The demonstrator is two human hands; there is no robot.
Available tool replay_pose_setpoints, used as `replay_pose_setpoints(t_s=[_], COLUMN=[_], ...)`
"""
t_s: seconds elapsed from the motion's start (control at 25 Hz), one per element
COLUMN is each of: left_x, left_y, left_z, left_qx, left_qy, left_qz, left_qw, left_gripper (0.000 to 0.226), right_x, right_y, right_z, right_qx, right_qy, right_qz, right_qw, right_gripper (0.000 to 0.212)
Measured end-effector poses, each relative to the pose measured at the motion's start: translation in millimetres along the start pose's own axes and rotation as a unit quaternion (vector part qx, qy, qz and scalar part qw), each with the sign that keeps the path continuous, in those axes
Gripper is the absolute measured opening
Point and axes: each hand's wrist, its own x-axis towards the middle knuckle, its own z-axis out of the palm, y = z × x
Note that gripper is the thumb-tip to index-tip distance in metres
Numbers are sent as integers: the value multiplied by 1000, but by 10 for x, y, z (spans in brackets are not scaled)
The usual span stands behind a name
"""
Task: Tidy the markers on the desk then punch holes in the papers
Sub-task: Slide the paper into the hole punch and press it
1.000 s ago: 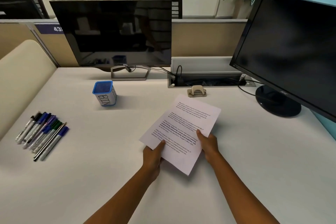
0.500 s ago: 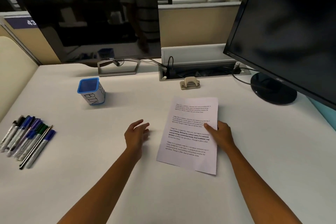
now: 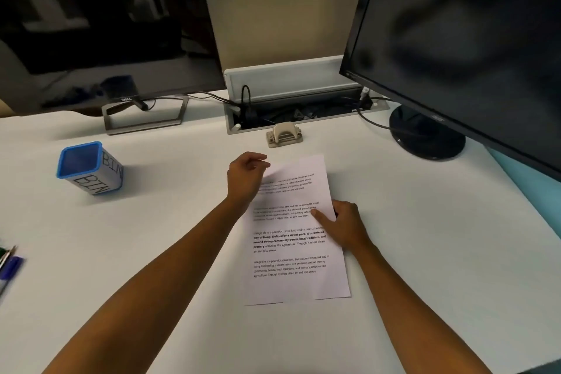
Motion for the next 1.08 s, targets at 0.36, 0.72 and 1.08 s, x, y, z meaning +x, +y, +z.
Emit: replay_pose_setpoints(t_s=[0.36, 0.72, 1.08], left_x=[954, 1158, 873], left_y=[280, 255, 177], left_z=[470, 683, 282], left_qx=[253, 433, 353], left_qy=[-64, -66, -44], left_qz=[135, 115, 14], left_qw=[956, 892, 934], left_gripper=[46, 42, 29], right_x=[4, 0, -4], right_y=[51, 79, 51], right_z=[0, -3, -1], right_qx=[17, 28, 24], right_qy=[2, 6, 7], right_qz=[-2, -21, -26], right_qw=[1000, 999, 999], right_gripper=[31, 32, 29])
